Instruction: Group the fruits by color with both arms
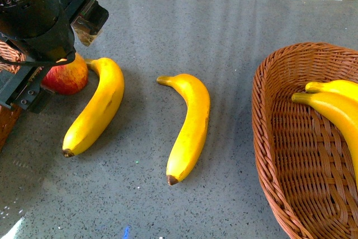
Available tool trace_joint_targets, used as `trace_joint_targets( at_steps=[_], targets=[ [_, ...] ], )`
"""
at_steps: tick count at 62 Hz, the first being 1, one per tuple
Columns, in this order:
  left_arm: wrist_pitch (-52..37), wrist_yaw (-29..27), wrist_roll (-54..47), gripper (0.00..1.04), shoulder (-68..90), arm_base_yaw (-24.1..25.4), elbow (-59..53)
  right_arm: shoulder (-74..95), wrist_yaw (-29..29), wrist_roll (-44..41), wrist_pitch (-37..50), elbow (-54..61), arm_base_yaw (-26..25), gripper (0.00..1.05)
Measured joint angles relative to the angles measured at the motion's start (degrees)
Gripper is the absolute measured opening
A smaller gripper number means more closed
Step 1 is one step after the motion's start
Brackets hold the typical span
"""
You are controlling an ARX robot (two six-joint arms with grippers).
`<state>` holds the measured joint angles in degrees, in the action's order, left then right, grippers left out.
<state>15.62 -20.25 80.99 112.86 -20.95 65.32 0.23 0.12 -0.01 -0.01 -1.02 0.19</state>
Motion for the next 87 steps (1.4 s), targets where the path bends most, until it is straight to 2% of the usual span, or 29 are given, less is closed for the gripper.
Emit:
trace_joint_targets(
  at_steps=[29,39,59,87],
  targets=[
    [-0.02,-0.13,0.11,0.96,-0.61,-1.2,-0.92,0.0,-0.02,0.0,0.0,0.0,0.0,0.96],
    [-6.6,-0.13,-1.88,0.96,-2.49,-0.74,-4.59,0.0,0.0,0.0,0.0,0.0,0.0,0.96],
    [-5.84,0.42,-2.32,0.96,-3.23,1.77,-5.46,0.0,0.0,0.0,0.0,0.0,0.0,0.96],
    [-4.46,0.81,-2.73,0.96,1.53,2.6,-0.17,0.0,0.0,0.0,0.0,0.0,0.0,0.96]
  ],
)
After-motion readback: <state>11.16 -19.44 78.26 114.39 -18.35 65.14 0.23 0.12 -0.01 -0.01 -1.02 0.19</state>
